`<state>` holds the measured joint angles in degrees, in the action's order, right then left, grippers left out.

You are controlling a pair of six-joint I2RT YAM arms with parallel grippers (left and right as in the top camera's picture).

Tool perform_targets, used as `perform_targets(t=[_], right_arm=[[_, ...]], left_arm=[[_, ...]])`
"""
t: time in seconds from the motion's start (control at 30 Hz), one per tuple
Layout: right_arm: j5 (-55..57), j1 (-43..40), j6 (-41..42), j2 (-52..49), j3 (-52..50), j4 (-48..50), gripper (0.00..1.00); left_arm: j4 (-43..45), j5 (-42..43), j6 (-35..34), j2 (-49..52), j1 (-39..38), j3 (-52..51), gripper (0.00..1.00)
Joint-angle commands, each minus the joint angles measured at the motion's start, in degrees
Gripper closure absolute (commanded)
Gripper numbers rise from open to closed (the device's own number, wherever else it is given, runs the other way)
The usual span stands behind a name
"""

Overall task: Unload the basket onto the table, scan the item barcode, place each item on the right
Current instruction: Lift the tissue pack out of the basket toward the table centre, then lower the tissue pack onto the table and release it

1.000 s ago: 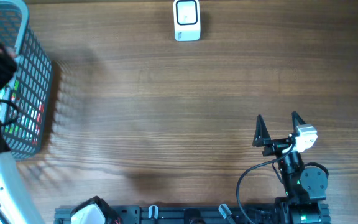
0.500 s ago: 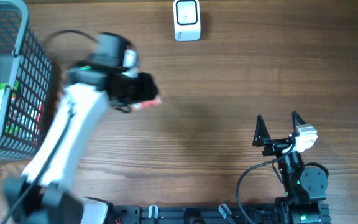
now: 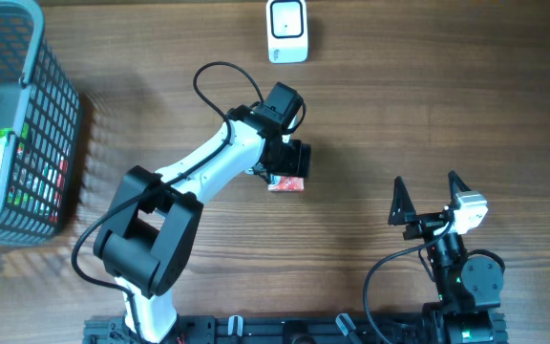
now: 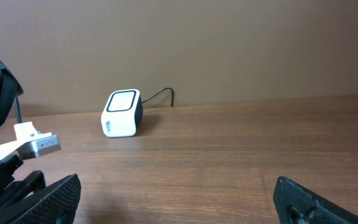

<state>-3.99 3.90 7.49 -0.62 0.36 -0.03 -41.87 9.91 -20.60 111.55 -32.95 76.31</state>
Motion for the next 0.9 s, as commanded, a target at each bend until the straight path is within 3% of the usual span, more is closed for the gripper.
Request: perform_targets(t=[0.0,0.1,0.23,0.43,0.5,0.63,0.77,0.87], right_arm=[[0.59,-0.28,0.04,0.42,-0.07,0.15,0.00],[0.57,-0.28,0.04,0.42,-0.07,0.15,0.00],[0.57,-0.28,0.07,0.42,-0.07,0.15,0.00],[0.57,-0.28,0.04,0.42,-0.07,0.15,0.00],[0.57,-0.28,0.04,0.42,-0.07,0.15,0.00],[0.57,-0.28,0.04,0.42,-0.07,0.15,0.00],[0.57,-0.28,0.07,0.42,-0.07,0.15,0.00],[0.57,-0.28,0.02,0.42,-0.07,0.15,0.00]], left_arm=[[-0.66,-1.42,0.83,0.00,-0.37,-0.20,0.04],[-2.27,-1.40,0.46,-1.03,-0.28,-0.17,0.04],[-6.03,1.81,0.15,-2.80,-0.70,-0.17,0.25],[-12.70,1.31,0.15,-2.80,-3.19,-0.20,0.23],[-14.25,0.68,0.13,-2.80,-3.32,-0.22,0.32],[-13.20,0.48,-0.04,-2.78,-3.32,-2.51,0.80],[-6.32,0.42,-2.60,-2.78,-3.32,-8.20,0.80],[-2.01,-4.72,-2.60,-2.78,-2.97,-10.54,0.82]])
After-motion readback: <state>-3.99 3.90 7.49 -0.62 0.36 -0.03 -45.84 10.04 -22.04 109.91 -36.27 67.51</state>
